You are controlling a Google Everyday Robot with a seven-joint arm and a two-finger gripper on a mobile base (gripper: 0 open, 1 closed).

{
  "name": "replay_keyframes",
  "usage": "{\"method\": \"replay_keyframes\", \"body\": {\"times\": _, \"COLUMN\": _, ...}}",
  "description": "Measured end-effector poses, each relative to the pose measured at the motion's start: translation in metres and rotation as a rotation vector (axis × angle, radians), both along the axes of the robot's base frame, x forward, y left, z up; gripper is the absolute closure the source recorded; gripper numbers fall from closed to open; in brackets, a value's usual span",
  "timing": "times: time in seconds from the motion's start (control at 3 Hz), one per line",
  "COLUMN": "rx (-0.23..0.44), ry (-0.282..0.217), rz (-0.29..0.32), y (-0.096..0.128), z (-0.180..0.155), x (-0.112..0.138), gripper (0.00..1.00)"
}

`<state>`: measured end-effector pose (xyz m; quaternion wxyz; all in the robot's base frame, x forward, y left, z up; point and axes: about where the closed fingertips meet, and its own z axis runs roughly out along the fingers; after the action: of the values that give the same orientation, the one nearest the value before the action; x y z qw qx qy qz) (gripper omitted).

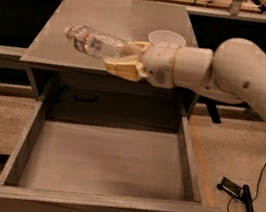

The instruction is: Place water bottle into top drawer

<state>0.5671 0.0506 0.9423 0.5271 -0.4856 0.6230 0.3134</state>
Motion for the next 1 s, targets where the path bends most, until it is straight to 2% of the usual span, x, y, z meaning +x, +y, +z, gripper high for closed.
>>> {"method": "replay_keyframes", "body": {"times": 0.33, "rx": -0.017, "ry": 0.024, "rz": 0.001, "y": -0.037, "z": -0.005, "x": -0.019, "gripper": 1.0}}
{"method": "replay_keyframes", "body": {"times": 0.67, "rx": -0.035, "ry": 0.058, "rz": 0.059, "y": -0.024, "z": -0.025, "x": -0.005, "gripper": 1.0}}
{"method": "replay_keyframes", "body": {"times": 1.0, "rx": -0.004, "ry": 0.149, "rz": 0.185, "y": 0.002, "z": -0.068, "x": -0.026, "gripper": 1.0}}
